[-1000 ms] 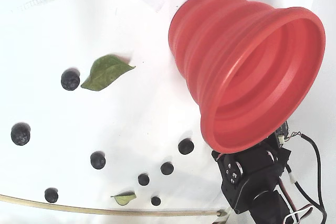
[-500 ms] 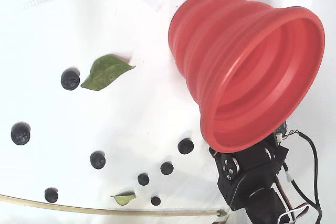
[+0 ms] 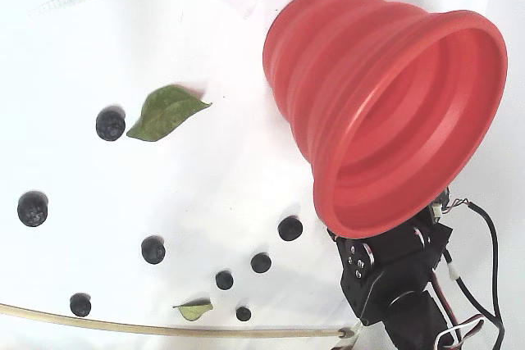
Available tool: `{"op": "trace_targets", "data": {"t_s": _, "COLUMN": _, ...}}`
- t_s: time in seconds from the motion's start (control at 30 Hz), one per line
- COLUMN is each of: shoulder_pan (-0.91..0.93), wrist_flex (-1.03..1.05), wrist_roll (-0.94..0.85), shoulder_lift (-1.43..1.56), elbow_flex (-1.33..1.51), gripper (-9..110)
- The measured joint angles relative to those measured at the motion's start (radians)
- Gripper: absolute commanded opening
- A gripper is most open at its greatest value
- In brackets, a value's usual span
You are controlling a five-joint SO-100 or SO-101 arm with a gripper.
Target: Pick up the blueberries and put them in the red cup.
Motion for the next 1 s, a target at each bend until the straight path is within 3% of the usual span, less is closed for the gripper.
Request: {"op": "trace_targets", "data": {"t_s": 1.0, "shoulder_pan": -0.014, "wrist_flex": 0.419, "wrist_roll": -0.051, "shoulder_lift": 0.362, "elbow_flex": 0.017, "gripper": 11}}
